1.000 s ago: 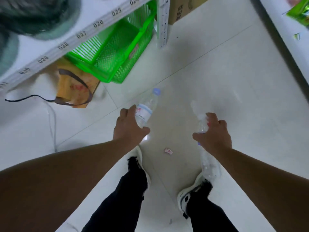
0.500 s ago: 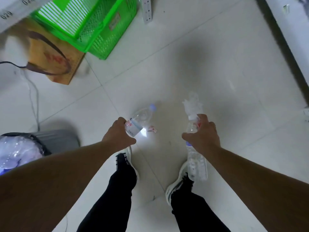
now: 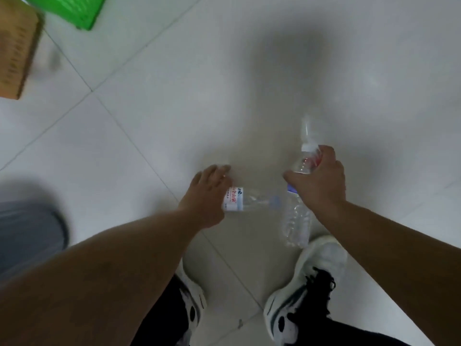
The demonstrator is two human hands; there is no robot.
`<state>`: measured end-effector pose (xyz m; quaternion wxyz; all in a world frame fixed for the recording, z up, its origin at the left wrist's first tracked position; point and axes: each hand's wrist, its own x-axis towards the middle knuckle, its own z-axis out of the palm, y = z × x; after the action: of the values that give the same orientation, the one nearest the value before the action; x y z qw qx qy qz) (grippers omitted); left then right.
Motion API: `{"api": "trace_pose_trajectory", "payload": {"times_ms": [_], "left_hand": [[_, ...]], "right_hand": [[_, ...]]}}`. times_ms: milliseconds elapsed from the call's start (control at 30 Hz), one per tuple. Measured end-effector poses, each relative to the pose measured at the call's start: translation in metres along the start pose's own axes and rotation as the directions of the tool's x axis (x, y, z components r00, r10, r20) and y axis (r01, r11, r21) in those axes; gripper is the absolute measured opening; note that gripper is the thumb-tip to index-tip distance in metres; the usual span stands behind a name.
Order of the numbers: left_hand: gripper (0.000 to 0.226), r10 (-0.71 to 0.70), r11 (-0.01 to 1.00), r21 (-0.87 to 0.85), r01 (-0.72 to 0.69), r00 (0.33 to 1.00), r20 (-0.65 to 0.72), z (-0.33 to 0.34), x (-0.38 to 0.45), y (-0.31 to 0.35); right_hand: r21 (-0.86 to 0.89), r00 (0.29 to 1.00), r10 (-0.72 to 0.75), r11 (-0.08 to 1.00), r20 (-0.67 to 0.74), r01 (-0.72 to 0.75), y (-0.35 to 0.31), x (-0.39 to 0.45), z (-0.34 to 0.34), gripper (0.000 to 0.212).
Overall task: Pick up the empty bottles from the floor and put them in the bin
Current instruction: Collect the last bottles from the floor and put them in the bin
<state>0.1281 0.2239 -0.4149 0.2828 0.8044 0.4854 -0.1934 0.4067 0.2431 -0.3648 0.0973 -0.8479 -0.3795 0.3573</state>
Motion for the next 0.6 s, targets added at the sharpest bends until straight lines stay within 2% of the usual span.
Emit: {"api": "trace_pose_trajectory", "payload": {"times_ms": [67, 167, 233, 367, 600], "left_hand": [[0.075, 0.031, 0.996, 0.082, -0.026, 0.998, -0.060, 0.012, 0.005, -0.002], [0.066, 0.021, 0.993, 0.119, -0.010, 0.995, -0.093, 0.013, 0.006, 0.004], [0.063, -0.064, 0.995, 0.066, 0.070, 0.993, -0.099, 0.001, -0.001, 0.008], [0.065, -0.284, 0.951, -0.156, 0.266, 0.953, -0.109, -0.051, -0.033, 0.015], [0.064, -0.459, 0.854, -0.357, 0.378, 0.871, -0.176, -0.166, -0.132, 0.018]], "right_hand": [[0.062, 0.999, 0.020, 0.998, -0.037, -0.017, 0.004, 0.003, 0.006, 0.081], [0.000, 1.000, -0.018, 1.000, 0.000, 0.018, 0.008, -0.005, -0.003, 0.076], [-0.051, 0.999, -0.036, 0.998, 0.036, 0.037, 0.007, -0.013, -0.015, 0.076], [-0.112, 0.995, -0.068, 0.991, 0.075, 0.076, -0.012, -0.044, -0.053, 0.077], [-0.173, 0.980, -0.127, 0.973, 0.150, 0.153, -0.082, -0.123, -0.125, 0.086]]}}
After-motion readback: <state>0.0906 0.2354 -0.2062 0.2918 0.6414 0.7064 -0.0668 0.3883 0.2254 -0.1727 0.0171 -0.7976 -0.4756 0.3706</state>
